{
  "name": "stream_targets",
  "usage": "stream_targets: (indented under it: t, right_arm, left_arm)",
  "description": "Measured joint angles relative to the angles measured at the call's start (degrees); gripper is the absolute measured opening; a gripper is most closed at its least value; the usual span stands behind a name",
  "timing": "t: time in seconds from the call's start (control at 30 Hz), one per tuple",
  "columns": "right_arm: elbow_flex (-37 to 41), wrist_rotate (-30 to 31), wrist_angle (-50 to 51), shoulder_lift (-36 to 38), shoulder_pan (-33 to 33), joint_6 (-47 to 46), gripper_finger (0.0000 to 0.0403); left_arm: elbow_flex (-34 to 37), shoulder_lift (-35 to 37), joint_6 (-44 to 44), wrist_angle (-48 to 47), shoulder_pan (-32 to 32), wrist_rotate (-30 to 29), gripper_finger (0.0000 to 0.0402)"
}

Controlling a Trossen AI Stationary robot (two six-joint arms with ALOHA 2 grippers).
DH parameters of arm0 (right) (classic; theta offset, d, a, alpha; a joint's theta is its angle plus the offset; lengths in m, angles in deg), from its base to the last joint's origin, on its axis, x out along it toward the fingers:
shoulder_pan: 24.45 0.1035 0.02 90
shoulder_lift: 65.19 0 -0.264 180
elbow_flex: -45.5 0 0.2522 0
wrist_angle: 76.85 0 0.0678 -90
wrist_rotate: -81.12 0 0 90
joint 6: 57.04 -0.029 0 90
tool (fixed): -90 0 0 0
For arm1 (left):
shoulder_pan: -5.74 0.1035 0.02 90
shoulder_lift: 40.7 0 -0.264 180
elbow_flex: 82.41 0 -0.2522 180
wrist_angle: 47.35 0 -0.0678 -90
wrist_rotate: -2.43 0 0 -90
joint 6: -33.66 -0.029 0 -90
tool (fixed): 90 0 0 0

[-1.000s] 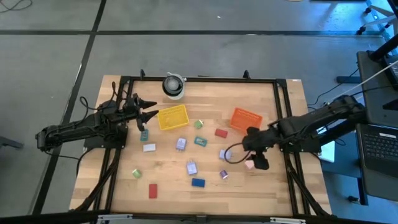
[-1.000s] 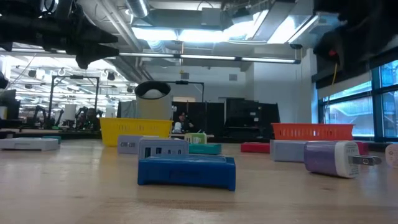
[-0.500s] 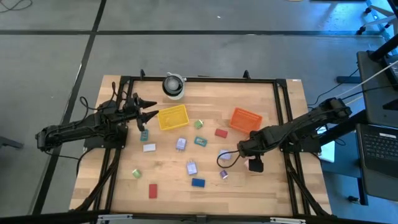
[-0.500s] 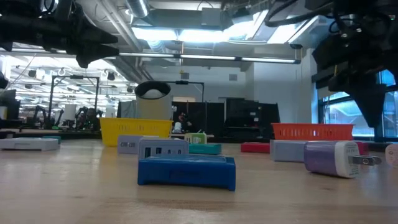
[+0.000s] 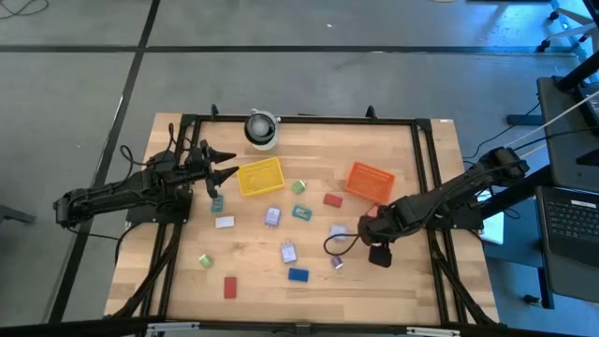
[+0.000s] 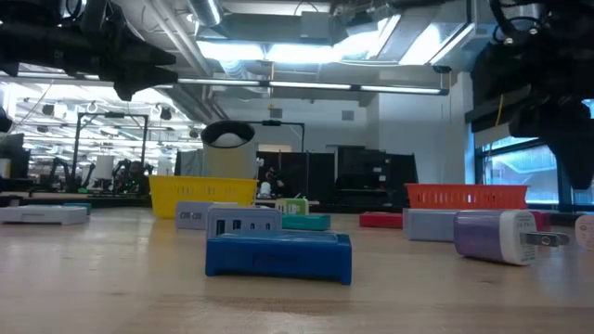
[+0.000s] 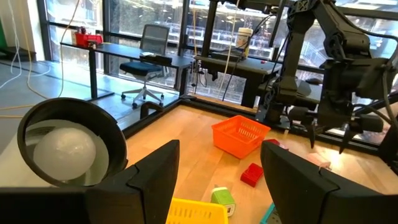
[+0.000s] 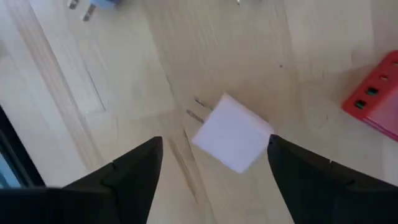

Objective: Pick & Place Office items
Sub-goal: Put the pink charger adapter into the orange bin

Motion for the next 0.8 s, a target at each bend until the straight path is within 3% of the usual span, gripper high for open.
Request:
stream_targets:
  t: [0.2, 0.37, 0.6, 0.8]
  right_arm:
    - [0.02, 3.15, -0.73, -2.05, 1.42, -5.04, 0.0289]
    - [0.02, 5.77, -0.48, -3.46, 1.88, -17.34, 0.0289]
    - [0.02, 4.04, -2.08, -3.50, 3.04, -30.54, 0.0289]
    - [0.02, 4.28, -1.87, -3.50, 4.11, -34.96, 0.0289]
  left_arm:
    - [0.00, 0.00, 0.26, -0.02, -0.01, 1.71, 0.0222]
    - [0.00, 0.00, 1.53, -0.02, 0.00, 1.73, 0.0222]
    - [0.00, 0.00, 2.56, -0.02, 0.00, 1.96, 0.0222]
    - [0.00, 0.00, 2.58, -0.04, -0.01, 4.19, 0.0222]
